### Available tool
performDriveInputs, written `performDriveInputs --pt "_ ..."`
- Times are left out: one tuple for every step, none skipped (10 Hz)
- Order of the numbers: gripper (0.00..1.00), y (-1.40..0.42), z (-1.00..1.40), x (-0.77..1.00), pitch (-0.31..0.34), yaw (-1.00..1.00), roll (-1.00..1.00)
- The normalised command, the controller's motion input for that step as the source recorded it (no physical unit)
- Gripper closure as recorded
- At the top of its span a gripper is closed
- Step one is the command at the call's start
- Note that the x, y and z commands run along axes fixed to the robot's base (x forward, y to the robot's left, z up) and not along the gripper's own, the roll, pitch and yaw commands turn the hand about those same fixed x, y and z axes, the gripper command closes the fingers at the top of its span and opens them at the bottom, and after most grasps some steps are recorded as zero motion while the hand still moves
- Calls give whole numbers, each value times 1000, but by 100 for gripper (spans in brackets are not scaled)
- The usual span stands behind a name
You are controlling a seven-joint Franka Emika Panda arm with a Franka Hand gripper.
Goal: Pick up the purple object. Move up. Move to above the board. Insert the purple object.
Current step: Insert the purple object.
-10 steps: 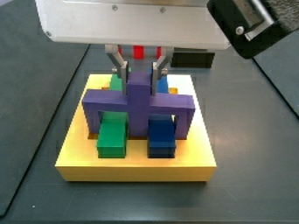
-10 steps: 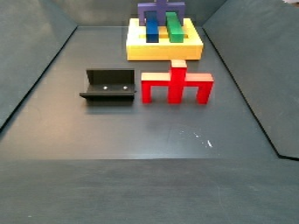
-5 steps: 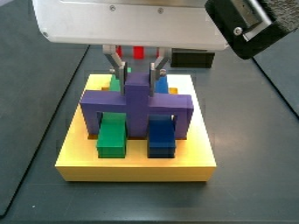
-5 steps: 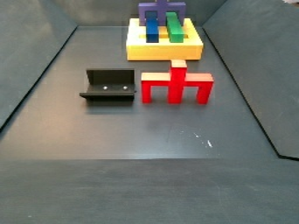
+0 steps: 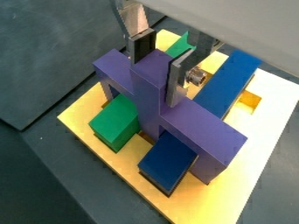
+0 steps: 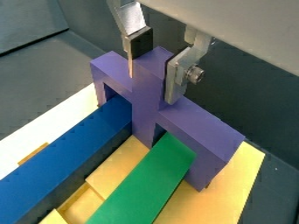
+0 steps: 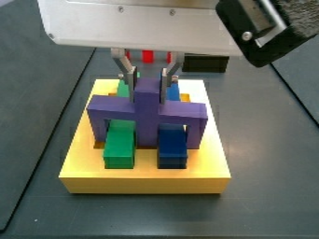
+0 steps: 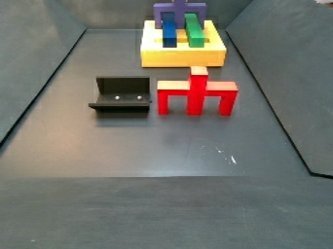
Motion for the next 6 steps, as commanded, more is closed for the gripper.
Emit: performDriveInputs --pt "100 0 -254 0 4 -194 131" --pt "100 0 -374 -200 -59 0 36" --pt "100 -46 -306 -169 -126 171 -14" --pt "100 -71 -274 0 -116 343 -71" --pt "100 -29 -269 117 -86 337 -71" --pt "100 -57 -237 251 -51 334 -59"
